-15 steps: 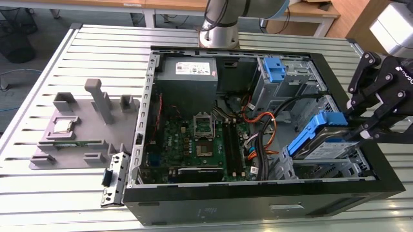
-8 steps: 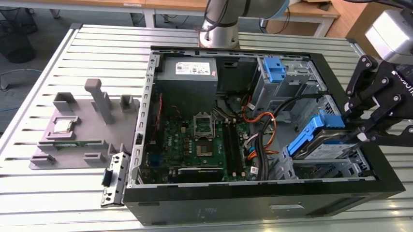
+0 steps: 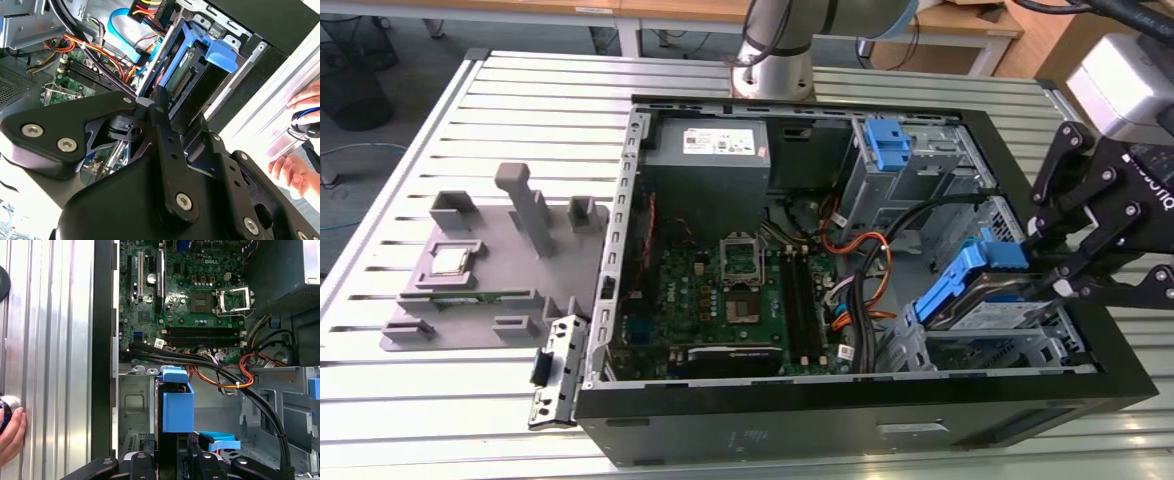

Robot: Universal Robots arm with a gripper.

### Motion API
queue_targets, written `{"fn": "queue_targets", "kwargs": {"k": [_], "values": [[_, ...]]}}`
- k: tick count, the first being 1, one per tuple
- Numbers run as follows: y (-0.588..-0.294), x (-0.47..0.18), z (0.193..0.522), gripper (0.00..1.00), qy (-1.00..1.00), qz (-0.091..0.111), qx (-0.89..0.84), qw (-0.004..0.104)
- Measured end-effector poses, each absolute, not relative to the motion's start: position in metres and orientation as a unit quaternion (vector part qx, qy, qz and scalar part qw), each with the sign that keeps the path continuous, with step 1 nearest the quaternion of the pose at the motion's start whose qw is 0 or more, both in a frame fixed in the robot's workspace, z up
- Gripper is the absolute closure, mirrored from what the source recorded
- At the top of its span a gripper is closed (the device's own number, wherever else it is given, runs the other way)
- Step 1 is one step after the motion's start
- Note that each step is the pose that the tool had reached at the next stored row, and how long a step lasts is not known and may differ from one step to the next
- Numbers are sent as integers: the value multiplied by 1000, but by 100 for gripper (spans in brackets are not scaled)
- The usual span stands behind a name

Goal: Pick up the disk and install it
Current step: 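Insert the disk into the insertion slot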

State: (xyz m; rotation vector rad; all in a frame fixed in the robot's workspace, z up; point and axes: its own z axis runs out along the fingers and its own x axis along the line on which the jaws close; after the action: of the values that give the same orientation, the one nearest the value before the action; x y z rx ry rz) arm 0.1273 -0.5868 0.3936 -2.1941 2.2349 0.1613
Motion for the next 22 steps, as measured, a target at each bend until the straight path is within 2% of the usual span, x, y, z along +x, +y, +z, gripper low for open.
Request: {"fn": "queue_targets", "kwargs": {"k": [12, 14, 15, 22], "values": [[-587, 127, 391, 65, 713, 51, -700, 3], [-587, 127, 391, 64, 713, 51, -700, 3], [-587, 127, 391, 58, 713, 51, -700, 3], [-587, 127, 389, 58, 713, 52, -700, 3]]}}
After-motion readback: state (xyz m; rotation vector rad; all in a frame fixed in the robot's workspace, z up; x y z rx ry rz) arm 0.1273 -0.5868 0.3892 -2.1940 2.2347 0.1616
